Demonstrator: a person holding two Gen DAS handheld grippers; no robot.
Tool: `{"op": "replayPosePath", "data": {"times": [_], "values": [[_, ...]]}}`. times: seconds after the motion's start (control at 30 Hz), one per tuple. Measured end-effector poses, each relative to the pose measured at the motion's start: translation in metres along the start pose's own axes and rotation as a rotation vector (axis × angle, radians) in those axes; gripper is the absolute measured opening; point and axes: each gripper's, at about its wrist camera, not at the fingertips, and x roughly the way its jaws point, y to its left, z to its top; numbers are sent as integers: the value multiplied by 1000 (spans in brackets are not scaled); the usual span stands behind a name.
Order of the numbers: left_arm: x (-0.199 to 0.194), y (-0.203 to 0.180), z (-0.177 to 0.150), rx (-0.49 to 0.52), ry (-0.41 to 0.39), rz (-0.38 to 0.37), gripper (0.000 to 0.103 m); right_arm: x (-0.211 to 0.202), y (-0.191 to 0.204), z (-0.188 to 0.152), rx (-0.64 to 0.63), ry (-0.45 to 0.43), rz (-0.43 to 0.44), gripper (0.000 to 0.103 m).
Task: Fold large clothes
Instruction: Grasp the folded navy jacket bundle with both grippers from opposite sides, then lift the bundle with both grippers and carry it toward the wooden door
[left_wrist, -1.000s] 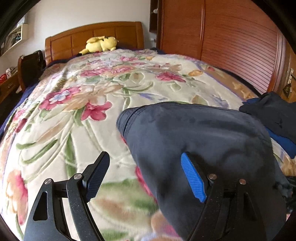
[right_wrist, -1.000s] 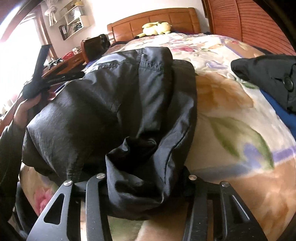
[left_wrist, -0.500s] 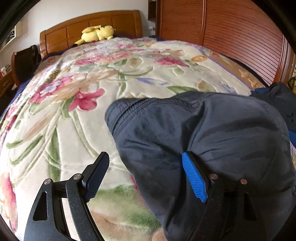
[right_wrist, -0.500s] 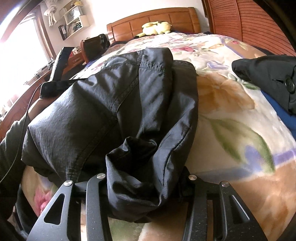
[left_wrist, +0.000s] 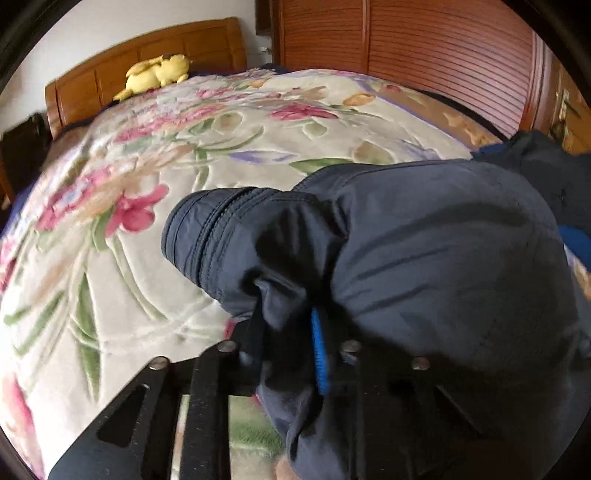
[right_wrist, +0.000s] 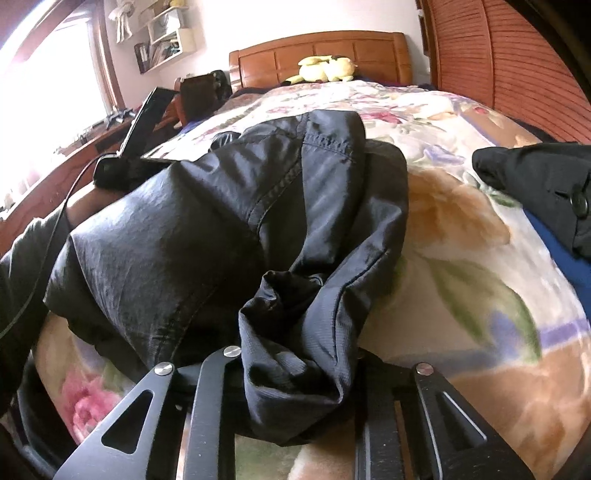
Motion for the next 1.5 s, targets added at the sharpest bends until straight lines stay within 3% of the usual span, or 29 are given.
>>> {"op": "replayPosePath", "data": {"times": [0.13,0.5,1.07,1.27,1.5], "values": [[-22,6,1,-14,-60,13,5,-11,4,0,-7,-42,-20,15],[-91,8,11,-11,-215,33,4,-50,12,9,-32,-141,-45,11],[-138,-7,37,1,-339,58,4,-80,11,36,-90,-223,-98,9],[-147,-45,80,23,-378,31,4,-119,-11,56,-135,-264,-177,9],[-163,-153,163,107,-485,-56,4,-210,-64,78,-157,-313,-353,9]]}}
